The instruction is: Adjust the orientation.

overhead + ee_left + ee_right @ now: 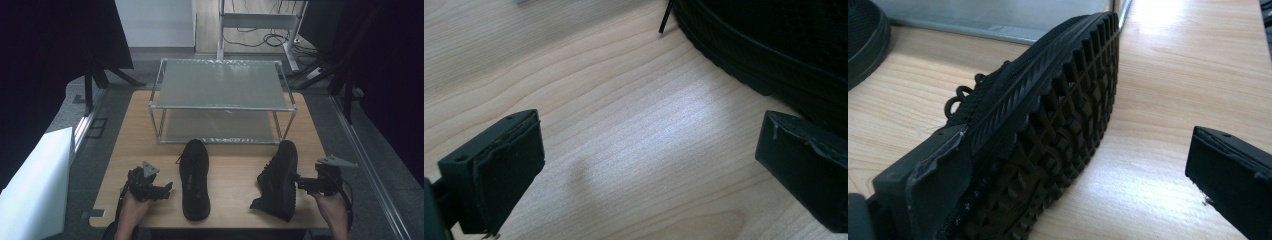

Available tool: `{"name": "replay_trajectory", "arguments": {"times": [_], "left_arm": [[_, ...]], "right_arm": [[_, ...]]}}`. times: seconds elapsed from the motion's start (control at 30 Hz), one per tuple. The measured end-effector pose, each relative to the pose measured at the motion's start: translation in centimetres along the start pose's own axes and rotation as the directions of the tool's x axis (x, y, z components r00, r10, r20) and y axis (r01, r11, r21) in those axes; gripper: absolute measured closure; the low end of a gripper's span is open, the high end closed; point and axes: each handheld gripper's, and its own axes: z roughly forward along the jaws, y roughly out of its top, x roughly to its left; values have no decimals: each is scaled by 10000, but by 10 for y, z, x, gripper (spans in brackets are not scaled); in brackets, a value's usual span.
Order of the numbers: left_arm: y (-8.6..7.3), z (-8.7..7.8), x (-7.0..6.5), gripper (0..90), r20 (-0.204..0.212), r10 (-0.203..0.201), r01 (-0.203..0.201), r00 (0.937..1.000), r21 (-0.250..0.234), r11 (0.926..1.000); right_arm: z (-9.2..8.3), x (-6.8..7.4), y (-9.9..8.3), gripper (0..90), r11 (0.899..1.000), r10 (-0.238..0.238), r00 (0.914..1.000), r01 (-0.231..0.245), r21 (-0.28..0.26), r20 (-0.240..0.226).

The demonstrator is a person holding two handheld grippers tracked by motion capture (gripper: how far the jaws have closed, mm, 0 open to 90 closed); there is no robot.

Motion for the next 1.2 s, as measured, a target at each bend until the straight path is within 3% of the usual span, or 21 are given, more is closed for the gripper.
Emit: {"name": "replay_trajectory", "arguments": {"times": [0.43,0.67,0.9,1.0,1.1,1.2], "left_arm": [[-1,1,1,0,-67,-8,9,10000,52,10000],[0,3,0,0,-59,9,-8,10000,125,9999],[-1,2,1,0,-50,-21,22,10000,124,9999],[-1,3,0,0,-33,-29,30,10000,161,9999],[0,2,0,0,-44,-23,23,10000,139,9999],[0,1,0,0,-72,-67,68,10000,90,9999]], "right_arm": [[-18,-14,-12,7,9981,528,9966,-508,-335,627],[-34,-29,-29,116,9949,874,9908,-815,-600,1037],[-38,-46,-39,137,9949,1011,9871,-1003,-128,1241],[-38,-55,-45,142,9957,763,9817,-843,391,1747],[-41,-61,-48,135,9940,944,9779,-1029,361,1867],[-51,-66,-48,133,9921,1240,9745,-1249,-68,1869]]}}
